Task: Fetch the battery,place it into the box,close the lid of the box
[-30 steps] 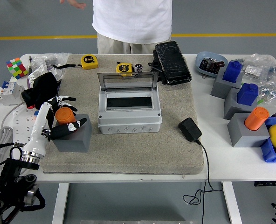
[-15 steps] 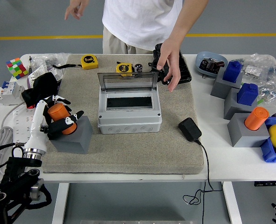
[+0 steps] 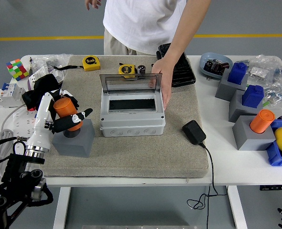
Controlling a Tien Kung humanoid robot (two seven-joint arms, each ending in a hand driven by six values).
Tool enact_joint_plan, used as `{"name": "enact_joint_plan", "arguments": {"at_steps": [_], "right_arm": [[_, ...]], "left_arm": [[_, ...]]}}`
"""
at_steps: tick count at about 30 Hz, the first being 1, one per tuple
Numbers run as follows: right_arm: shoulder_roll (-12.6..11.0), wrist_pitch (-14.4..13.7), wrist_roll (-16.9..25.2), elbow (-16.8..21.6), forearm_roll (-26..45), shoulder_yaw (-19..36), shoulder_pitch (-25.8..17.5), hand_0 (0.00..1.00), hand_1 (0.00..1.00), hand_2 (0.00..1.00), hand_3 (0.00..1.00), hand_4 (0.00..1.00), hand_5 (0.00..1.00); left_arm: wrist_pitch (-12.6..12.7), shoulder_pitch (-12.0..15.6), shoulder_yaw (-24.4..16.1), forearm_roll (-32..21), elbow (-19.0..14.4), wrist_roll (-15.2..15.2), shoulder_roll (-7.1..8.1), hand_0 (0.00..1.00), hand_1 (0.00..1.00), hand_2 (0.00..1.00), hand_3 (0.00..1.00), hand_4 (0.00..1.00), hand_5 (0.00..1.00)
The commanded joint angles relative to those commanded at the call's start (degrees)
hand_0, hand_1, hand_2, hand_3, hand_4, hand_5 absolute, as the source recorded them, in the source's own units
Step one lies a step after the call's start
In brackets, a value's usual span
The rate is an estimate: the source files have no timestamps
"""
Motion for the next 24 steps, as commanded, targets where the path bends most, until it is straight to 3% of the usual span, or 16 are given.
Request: {"name": "enact_joint_plan", "arguments": {"at_steps": [5, 6, 11, 17, 18, 23, 24], "right_arm": [[0.08, -0.13, 0.17, -0.05, 0.18, -0.21, 0.01, 0.617, 0.643, 0.62, 0.526, 0.974, 0.35], [0.08, -0.15, 0.2, -0.05, 0.2, -0.23, 0.03, 0.618, 0.642, 0.62, 0.526, 0.973, 0.351], [0.01, -0.3, 0.27, -0.11, 0.41, -0.58, 0.15, 0.618, 0.642, 0.62, 0.526, 0.973, 0.351], [-0.16, -0.64, 0.31, -0.1, 0.75, -1.06, 0.4, 0.618, 0.642, 0.619, 0.526, 0.973, 0.351], [-0.17, -0.66, 0.31, -0.11, 0.79, -1.1, 0.41, 0.617, 0.642, 0.619, 0.526, 0.973, 0.351], [-0.05, -0.74, 0.32, -0.25, 1.15, -1.49, 0.32, 0.617, 0.642, 0.619, 0.526, 0.973, 0.351], [0.0, -0.75, 0.33, -0.29, 1.19, -1.53, 0.29, 0.617, 0.642, 0.619, 0.526, 0.972, 0.352]], "left_arm": [[1.65, -2.92, 0.03, 11.64, -3.85, 0.0, 1.72, 0.027, 0.114, 0.251, 0.288, 0.998, 0.002], [1.81, -3.72, 0.53, 13.76, -4.23, 0.0, 2.02, 0.031, 0.119, 0.258, 0.31, 0.956, 0.002], [2.16, -9.75, 5.73, 25.76, -4.68, 0.94, 3.65, 0.031, 0.119, 0.258, 0.31, 0.956, 0.002], [0.77, -18.09, 13.37, 37.04, -3.25, 9.05, 4.61, 0.032, 0.116, 0.267, 0.323, 0.953, 0.002], [0.53, -18.93, 14.1, 38.06, -3.11, 10.2, 4.63, 0.033, 0.12, 0.282, 0.364, 0.967, 0.002], [-1.46, -23.96, 18.61, 43.5, -1.27, 17.3, 4.02, 0.033, 0.12, 0.282, 0.364, 0.967, 0.002], [-1.86, -24.62, 19.09, 44.26, -0.87, 18.38, 3.8, 0.035, 0.124, 0.339, 0.449, 0.954, 0.002]]}}
